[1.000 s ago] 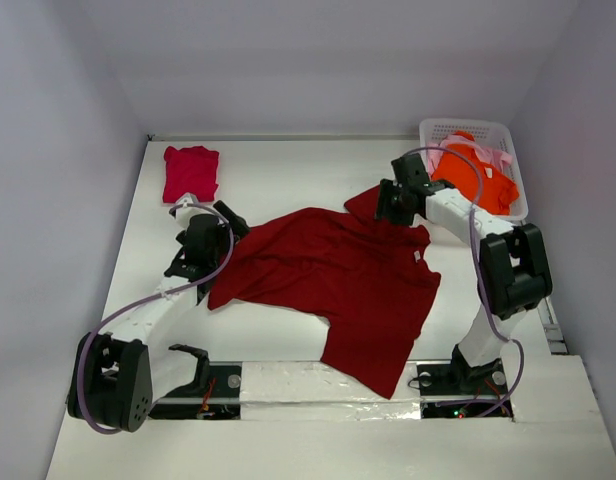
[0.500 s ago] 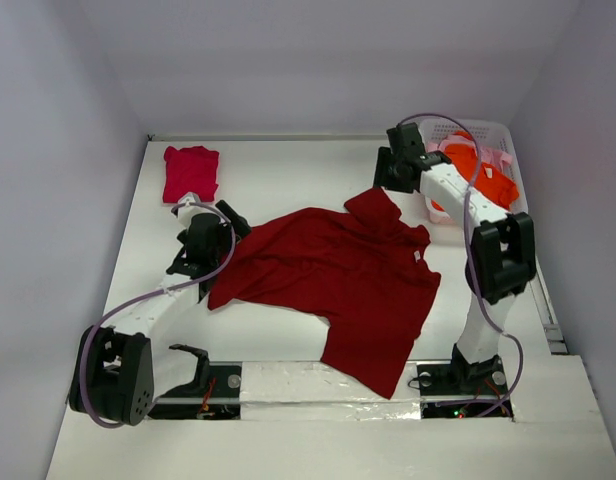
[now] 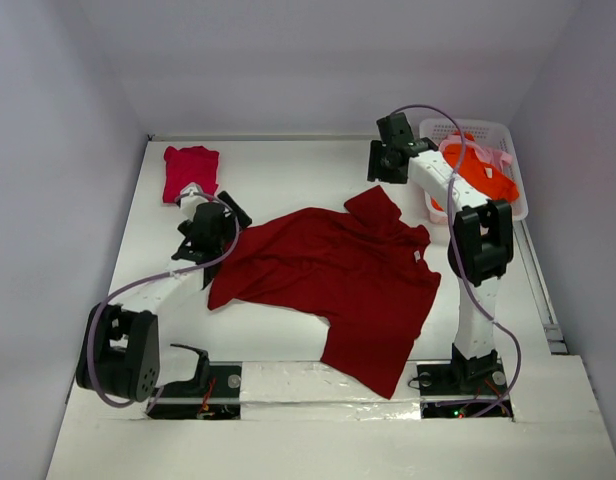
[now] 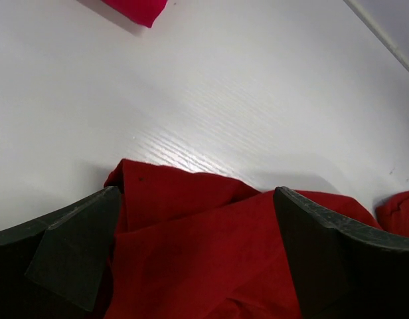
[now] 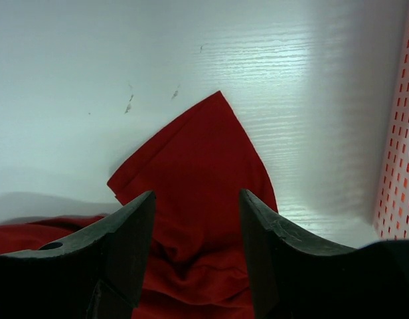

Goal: Fold and stack the t-shirts
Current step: Flatten the tshirt out

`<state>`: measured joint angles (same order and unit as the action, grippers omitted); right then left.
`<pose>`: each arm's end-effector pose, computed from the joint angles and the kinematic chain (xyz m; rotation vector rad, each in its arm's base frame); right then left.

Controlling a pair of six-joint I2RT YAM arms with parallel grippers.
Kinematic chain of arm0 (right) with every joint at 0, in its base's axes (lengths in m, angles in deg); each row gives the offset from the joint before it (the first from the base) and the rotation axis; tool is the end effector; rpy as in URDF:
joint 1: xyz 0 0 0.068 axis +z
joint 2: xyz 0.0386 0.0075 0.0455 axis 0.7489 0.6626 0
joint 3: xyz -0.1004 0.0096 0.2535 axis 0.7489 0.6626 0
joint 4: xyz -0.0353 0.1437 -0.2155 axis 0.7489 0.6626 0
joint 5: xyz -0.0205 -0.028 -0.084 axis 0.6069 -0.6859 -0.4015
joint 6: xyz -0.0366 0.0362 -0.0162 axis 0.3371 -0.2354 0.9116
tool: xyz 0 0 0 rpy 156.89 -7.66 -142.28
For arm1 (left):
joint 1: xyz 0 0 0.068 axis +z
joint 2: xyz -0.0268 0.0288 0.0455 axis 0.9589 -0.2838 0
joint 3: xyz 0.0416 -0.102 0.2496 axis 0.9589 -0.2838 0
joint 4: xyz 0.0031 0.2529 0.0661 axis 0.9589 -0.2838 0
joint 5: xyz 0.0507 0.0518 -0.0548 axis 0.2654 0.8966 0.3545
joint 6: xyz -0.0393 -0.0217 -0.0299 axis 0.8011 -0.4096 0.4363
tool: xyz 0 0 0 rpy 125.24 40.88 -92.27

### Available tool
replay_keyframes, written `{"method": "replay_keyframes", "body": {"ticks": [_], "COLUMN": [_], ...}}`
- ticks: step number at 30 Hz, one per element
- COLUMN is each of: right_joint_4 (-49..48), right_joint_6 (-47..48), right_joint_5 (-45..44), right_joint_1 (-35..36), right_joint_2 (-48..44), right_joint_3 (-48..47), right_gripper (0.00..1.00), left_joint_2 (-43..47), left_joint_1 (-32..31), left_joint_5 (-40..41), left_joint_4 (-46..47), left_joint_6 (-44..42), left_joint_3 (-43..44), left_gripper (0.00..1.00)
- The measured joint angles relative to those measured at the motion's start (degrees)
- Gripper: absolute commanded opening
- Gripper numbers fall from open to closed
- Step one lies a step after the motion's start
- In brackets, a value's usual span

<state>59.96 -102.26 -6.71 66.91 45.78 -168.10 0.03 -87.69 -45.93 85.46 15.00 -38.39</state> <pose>0.4487 0.1413 0.2627 0.0994 2.4366 0.0250 0.2603 -0.0555 0.2231 -0.5922 1.8635 -0.3314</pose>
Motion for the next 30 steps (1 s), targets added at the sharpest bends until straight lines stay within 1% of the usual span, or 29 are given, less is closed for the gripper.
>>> {"method": "replay_keyframes", "body": {"ticks": [11, 15, 20, 30], "right_joint_4": [-0.07, -0.07, -0.07, -0.24], "right_joint_6": [0.92, 1.2, 1.44, 1.44], "right_joint_5": [-0.02, -0.07, -0.31, -0.96], "right_joint_1": [0.0, 0.0, 0.0, 0.0], "right_joint_2": [-1.99, -3.45, -4.63, -5.4], "right_joint_3": [2.93, 4.52, 4.7, 5.25], "right_gripper": [0.59, 0.59, 0.59, 0.59], "left_joint_2": [-14.32, -17.99, -20.13, -20.17], "left_joint_1": [0.0, 0.0, 0.0, 0.0], "left_joint_5": [1.6, 2.36, 3.65, 8.22], "left_joint_4": [1.7, 1.64, 1.29, -2.97], "left_joint_6": [0.15, 0.15, 0.33, 0.61], "left_joint_3": [7.41, 9.79, 11.76, 13.57], "left_gripper": [0.99, 0.99, 0.99, 0.99]}}
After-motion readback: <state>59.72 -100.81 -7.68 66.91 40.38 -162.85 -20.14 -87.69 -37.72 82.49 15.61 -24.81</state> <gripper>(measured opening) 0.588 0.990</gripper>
